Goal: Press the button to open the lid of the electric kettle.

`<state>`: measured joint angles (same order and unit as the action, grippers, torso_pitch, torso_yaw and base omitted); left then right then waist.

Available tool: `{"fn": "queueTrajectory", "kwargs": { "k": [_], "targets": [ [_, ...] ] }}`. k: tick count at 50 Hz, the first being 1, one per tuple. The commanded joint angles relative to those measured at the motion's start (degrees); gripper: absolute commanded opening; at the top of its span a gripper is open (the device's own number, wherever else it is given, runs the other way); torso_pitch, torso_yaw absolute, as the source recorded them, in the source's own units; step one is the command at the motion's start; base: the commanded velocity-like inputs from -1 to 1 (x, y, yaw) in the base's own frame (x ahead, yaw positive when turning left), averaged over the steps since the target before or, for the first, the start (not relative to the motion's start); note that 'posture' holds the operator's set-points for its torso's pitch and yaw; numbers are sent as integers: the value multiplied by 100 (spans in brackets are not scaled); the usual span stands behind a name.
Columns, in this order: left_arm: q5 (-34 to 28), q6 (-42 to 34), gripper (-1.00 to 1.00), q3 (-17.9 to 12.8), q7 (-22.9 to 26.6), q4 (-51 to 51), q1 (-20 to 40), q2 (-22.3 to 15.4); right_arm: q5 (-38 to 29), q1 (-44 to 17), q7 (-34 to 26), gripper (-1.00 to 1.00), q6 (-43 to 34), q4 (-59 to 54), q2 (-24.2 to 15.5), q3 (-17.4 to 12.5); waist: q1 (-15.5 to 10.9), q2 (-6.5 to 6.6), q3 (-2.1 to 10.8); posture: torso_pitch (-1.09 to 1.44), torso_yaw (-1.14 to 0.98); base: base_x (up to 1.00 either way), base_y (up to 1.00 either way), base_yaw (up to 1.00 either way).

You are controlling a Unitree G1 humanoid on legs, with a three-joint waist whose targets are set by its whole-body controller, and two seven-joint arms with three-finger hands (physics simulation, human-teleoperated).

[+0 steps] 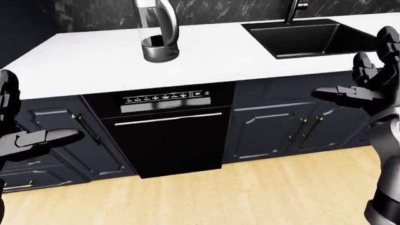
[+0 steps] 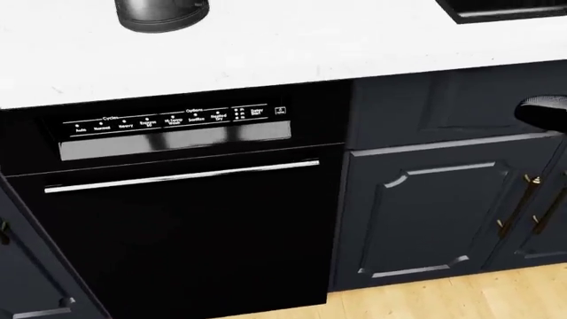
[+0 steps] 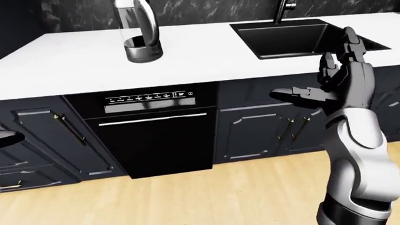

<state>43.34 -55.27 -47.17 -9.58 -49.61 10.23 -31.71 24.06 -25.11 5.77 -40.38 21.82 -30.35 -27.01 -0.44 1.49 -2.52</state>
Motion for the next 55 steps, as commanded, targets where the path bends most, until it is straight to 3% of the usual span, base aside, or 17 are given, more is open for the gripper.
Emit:
{"fn": "queueTrajectory", "kwargs": {
  "k": [1, 6, 7, 9, 15, 17, 19, 20, 21, 27, 32, 33, 35, 40, 42, 44, 55],
  "targets": [
    [26, 187, 100, -43, 21, -132, 88, -94, -30, -152, 34, 100, 211, 194, -128, -133, 18, -7, 68, 0, 0, 9, 16, 0],
    [56, 164, 100, -31, -18, -136, 116, -116, -35, -146, 33, 100, 218, 187, -124, -127, -2, -526, 107, 0, 0, 9, 16, 0],
    [52, 169, 100, -26, -20, -136, 113, -114, -36, -143, 33, 100, 219, 187, -124, -126, 48, -323, 81, 0, 0, 9, 16, 0],
    [49, 174, 100, -12, -21, -141, 108, -107, -35, -144, 32, 100, 210, 200, -124, -123, 51, -419, 66, 0, 0, 10, 15, 0],
    [43, 191, 100, -17, -8, -132, 90, -103, -39, -141, 30, 100, 212, 198, -122, -124, 80, -142, 16, 0, 0, 9, 15, 0],
    [39, 199, 100, -25, 6, -128, 84, -101, -46, -134, 28, 100, 217, 205, -113, -115, 106, 65, 19, 0, 0, 8, 16, 0],
    [27, 206, 100, -16, 10, -132, 76, -91, -45, -136, 20, 100, 222, 202, -114, -120, 104, 485, 153, 0, 0, 9, 15, 0],
    [18, 209, 100, -6, 14, -136, 74, -88, -45, -135, 15, 100, 225, 196, -115, -125, 71, 219, 97, 0, 0, 9, 16, 0],
    [14, 211, 100, -5, 16, -134, 74, -79, -43, -135, 13, 100, 226, 194, -116, -129, 74, 296, 61, 0, 0, 9, 15, 0],
    [-29, 211, 100, 12, 43, -150, 66, -41, -47, -126, 18, 100, 215, 216, -104, -120, 28, -7, 53, 0, 0, 9, 15, 0],
    [-61, 193, 100, 21, 58, -163, 79, -45, -52, -113, 23, 100, 206, 242, -97, -127, 9, -570, 124, 0, 0, 9, 15, 0],
    [-66, 191, 100, 17, 62, -160, 83, -51, -52, -112, 23, 100, 203, 245, -96, -130, 75, -299, 64, 0, 0, 9, 15, 0],
    [-53, 174, 100, -4, 66, -166, 92, -65, -47, -125, 28, 100, 183, 257, -101, -127, 61, -425, 92, 0, 0, 9, 15, 0],
    [-24, 163, 100, -28, 62, -161, 106, -78, -54, -123, 23, 100, 182, 267, -101, -125, 76, -203, 21, 0, 0, 9, 15, 0],
    [-23, 159, 100, -12, 53, -163, 109, -86, -61, -124, 17, 100, 196, 250, -105, -128, 100, -11, 5, 0, 0, 8, 10, 0],
    [-16, 157, 100, -21, 52, -163, 108, -91, -56, -144, 13, 100, 197, 237, -116, -132, 120, 380, 98, 0, 0, 9, 7, 0],
    [24, 155, 100, -9, 13, -169, 115, -116, -76, -138, -9, 100, 247, 193, -130, -129, 14, -122, 49, 0, 0, 9, 5, 0]
  ]
}}
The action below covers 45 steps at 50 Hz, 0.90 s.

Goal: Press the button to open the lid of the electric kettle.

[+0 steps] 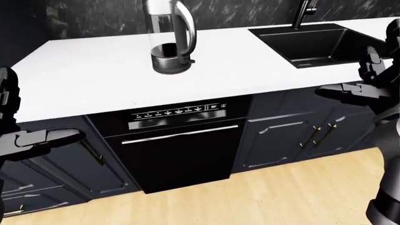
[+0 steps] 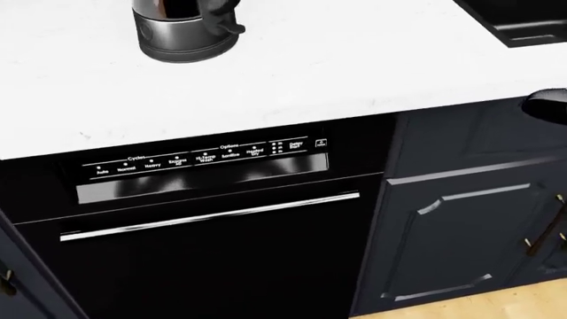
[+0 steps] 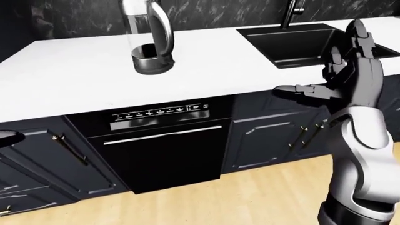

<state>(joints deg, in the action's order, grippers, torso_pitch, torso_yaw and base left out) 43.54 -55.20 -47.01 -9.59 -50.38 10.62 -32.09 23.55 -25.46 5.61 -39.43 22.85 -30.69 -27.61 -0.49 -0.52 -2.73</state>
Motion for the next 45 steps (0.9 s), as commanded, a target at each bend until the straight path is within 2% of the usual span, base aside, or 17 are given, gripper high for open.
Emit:
{"fn": "queueTrajectory", "kwargs": {
  "k": [1, 3, 5, 7, 13, 17, 18, 19, 25, 29, 31, 32, 39, 41, 43, 44, 45],
  "targets": [
    [8, 146, 100, -33, 15, -92, 79, -84, -22, -110, 6, 100, 145, 97, -100, -69, 9, -6, 57, 0, 0, 12, 0, 0],
    [9, 149, 100, -34, 19, -93, 73, -83, -23, -108, 2, 100, 154, 87, -99, -73, 0, -284, 120, 0, 0, 13, 0, 0],
    [-4, 165, 100, -33, 32, -96, 52, -66, -34, -91, -8, 100, 172, 84, -94, -69, 49, -165, 49, 0, 0, 18, 0, 0],
    [-1, 161, 100, -37, 32, -92, 63, -73, -32, -97, -7, 100, 164, 93, -96, -68, 43, -187, 25, 0, 0, 20, 0, 0],
    [-4, 163, 100, -46, 43, -86, 61, -69, -37, -92, -10, 100, 149, 120, -88, -66, 67, 104, -8, 0, 0, 19, 0, 0],
    [22, 149, 100, -70, 30, -92, 66, -80, -39, -90, -9, 100, 137, 139, -82, -64, 144, 532, 135, 0, 0, 19, 0, 0],
    [25, 149, 100, -68, 26, -92, 65, -81, -36, -91, -7, 100, 131, 139, -80, -68, 58, 426, 70, 0, 0, 20, 0, 0],
    [26, 150, 100, -64, 23, -93, 64, -79, -37, -96, -5, 100, 127, 136, -82, -69, 80, 491, 25, 0, 0, 20, 0, 0],
    [79, 140, 100, -102, 6, -90, 67, -105, -22, -105, -3, 100, 99, 165, -90, -76, 6, 211, 35, 0, 0, 19, 0, 0],
    [82, 155, 100, -104, 10, -74, 58, -116, -23, -104, 0, 100, 105, 162, -86, -70, -39, -226, 113, 0, 0, 19, 0, 0],
    [93, 156, 100, -104, 2, -77, 58, -121, -17, -115, 6, 100, 98, 157, -90, -78, 26, -135, 69, 0, 0, 20, 0, 0],
    [101, 158, 100, -104, -5, -76, 58, -116, -16, -111, 8, 100, 94, 160, -92, -78, 10, -197, 32, 0, 0, 20, 0, 0],
    [127, 168, 100, -112, -25, -65, 58, -141, 20, -130, 33, 100, 56, 155, -99, -80, 82, 107, -3, 0, 0, 19, 2, 0],
    [138, 167, 100, -120, -26, -64, 56, -148, 24, -125, 40, 100, 51, 157, -99, -81, 109, 291, 27, 0, 0, 18, 5, 0],
    [157, 160, 100, -125, -39, -63, 64, -163, 31, -129, 40, 100, 42, 164, -107, -80, 115, 668, 157, 0, 0, 18, 7, 0],
    [165, 157, 100, -128, -45, -64, 66, -170, 43, -139, 43, 100, 31, 159, -115, -92, 48, 358, 79, 0, 0, 18, 9, 0],
    [180, 152, 100, -137, -53, -60, 72, -177, 55, -149, 47, 100, 21, 161, -125, -100, 70, 479, 56, 0, 0, 17, 10, 0]
  ]
}}
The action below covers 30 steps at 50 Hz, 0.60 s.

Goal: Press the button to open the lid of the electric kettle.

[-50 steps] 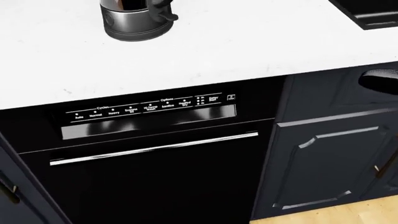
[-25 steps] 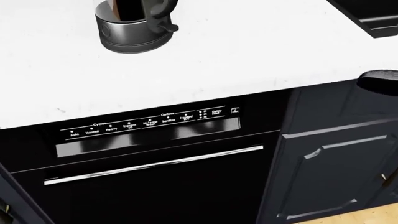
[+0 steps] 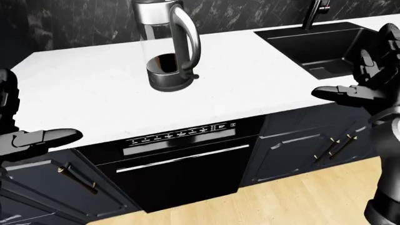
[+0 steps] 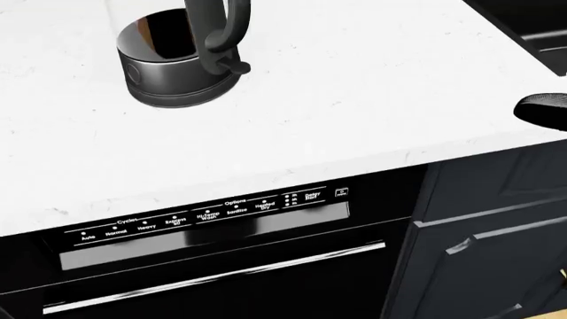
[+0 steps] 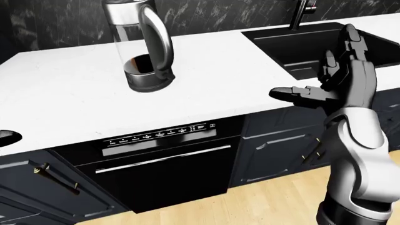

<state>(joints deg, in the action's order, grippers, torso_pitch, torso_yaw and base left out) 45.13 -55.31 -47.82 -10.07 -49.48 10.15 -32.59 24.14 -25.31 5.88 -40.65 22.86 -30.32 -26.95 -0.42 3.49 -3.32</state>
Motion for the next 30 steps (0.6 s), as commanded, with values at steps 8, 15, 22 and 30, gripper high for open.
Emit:
{"fn": "queueTrajectory", "kwargs": {
  "k": [8, 15, 22, 30],
  "targets": [
    [26, 190, 100, -37, -10, -141, 104, -126, 4, -160, 26, 100, 164, 136, -167, -156, -32, -411, 97, 0, 0, 17, 10, 0],
    [71, 184, 100, -70, -24, -160, 91, -133, 76, -157, 55, 100, 117, 171, -162, -175, 57, -582, 203, 0, 0, 14, 13, 0],
    [105, 179, 100, -91, -39, -167, 81, -145, 103, -170, 75, 100, 102, 169, -175, -172, 114, -48, 143, 0, 0, 11, 14, 0],
    [185, 174, 100, -117, -101, -153, 87, -199, 201, -221, 136, 100, 47, 167, -231, -196, 16, -164, 167, 0, 0, 10, 16, 0]
  ]
}}
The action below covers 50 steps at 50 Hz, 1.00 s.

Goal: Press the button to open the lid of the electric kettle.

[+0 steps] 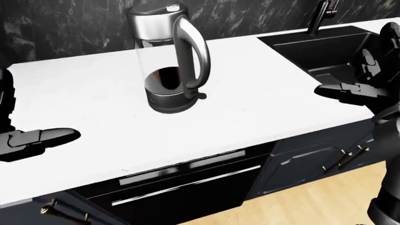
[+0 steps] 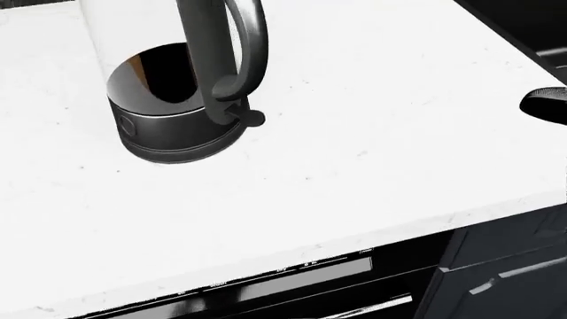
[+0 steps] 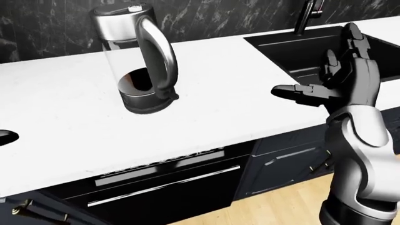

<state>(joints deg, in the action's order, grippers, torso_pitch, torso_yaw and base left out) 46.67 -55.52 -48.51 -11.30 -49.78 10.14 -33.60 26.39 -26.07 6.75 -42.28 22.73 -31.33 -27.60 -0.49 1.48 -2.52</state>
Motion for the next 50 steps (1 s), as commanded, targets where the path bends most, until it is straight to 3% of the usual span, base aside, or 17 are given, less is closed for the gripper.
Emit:
{"fn": "queueTrajectory", "kwargs": {
  "k": [1, 3, 5, 7, 13, 19, 20, 26, 30, 31, 32, 40, 43, 44, 45, 47, 50],
  "targets": [
    [34, 198, 100, -51, 20, -120, 87, -99, -24, -151, 57, 100, 216, 172, -131, -125, 15, -27, 65, 0, 0, 9, 18, 0],
    [14, 220, 100, -28, 22, -116, 74, -90, -41, -141, 61, 100, 240, 157, -135, -109, 11, -164, 22, 0, 0, 3, 18, 0],
    [32, 212, 100, -43, 15, -108, 88, -105, -69, -166, 77, 100, 280, 103, -153, -106, 6, -427, 123, 0, 0, 0, 12, 0],
    [36, 215, 100, -46, 10, -99, 88, -116, -142, -167, 74, 100, 355, 60, -158, -72, -44, -269, -1, 0, 0, 0, 0, 0],
    [21, 253, 100, -99, 28, -72, 57, -117, -242, -254, 215, 100, 416, 14, -128, -41, -31, -156, 41, 0, 0, 0, 0, 0],
    [39, 251, 100, -96, 16, -75, 54, -127, -326, -308, 546, 100, 583, -99, -107, -84, -9, -111, 16, 0, 0, 0, 0, 0],
    [31, 256, 100, -88, 20, -79, 46, -117, -416, -185, 476, 100, 976, -100, -45, -77, -6, -111, 15, 0, 0, 0, 0, 0],
    [17, 248, 100, -88, 44, -83, 39, -117, -100, -219, 717, 100, 603, -159, -84, -128, 22, -112, -1, 0, 0, 0, 0, 0],
    [-7, 243, 100, -84, 71, -83, 36, -95, -19, -22, 507, 100, 551, 4, -106, -97, 28, -114, -18, 0, 0, 0, 0, 0],
    [-16, 246, 100, -78, 83, -85, 31, -90, 43, 9, 468, 100, 419, 45, -78, -102, -49, -96, 78, 0, 0, 0, 0, 48],
    [-17, 242, 100, -82, 85, -85, 36, -91, -79, 27, 454, 100, 520, 58, -71, -73, -89, -95, 55, 0, 0, 0, 0, 100],
    [-10, 230, 100, -93, 85, -79, 53, -108, -240, 17, 307, 100, 572, 68, -20, -74, -188, -187, -41, 0, 0, 0, 0, 100],
    [-25, 239, 100, -80, 90, -76, 51, -102, -377, -29, 352, 100, 670, 18, -8, -52, -227, -363, -109, 0, 0, 0, 0, 100],
    [-36, 241, 100, -81, 89, -78, 51, -103, -672, -30, 406, 100, 738, -57, -71, 65, -78, -408, -95, 0, 0, 0, 64, 0],
    [-47, 243, 100, -84, 90, -79, 49, -103, -479, -113, 436, 100, 565, -69, 15, -63, -83, -459, -282, 0, 0, 0, 0, 0],
    [-54, 240, 100, -78, 86, -84, 63, -105, -469, -162, 500, 100, 553, -150, -16, -74, -68, -280, -84, 0, 0, 0, 0, 0],
    [-99, 237, 100, -41, 85, -88, 68, -91, -344, -250, 641, 100, 303, -212, -38, -94, -20, -131, -97, 0, 0, 0, 0, 0]
  ]
}}
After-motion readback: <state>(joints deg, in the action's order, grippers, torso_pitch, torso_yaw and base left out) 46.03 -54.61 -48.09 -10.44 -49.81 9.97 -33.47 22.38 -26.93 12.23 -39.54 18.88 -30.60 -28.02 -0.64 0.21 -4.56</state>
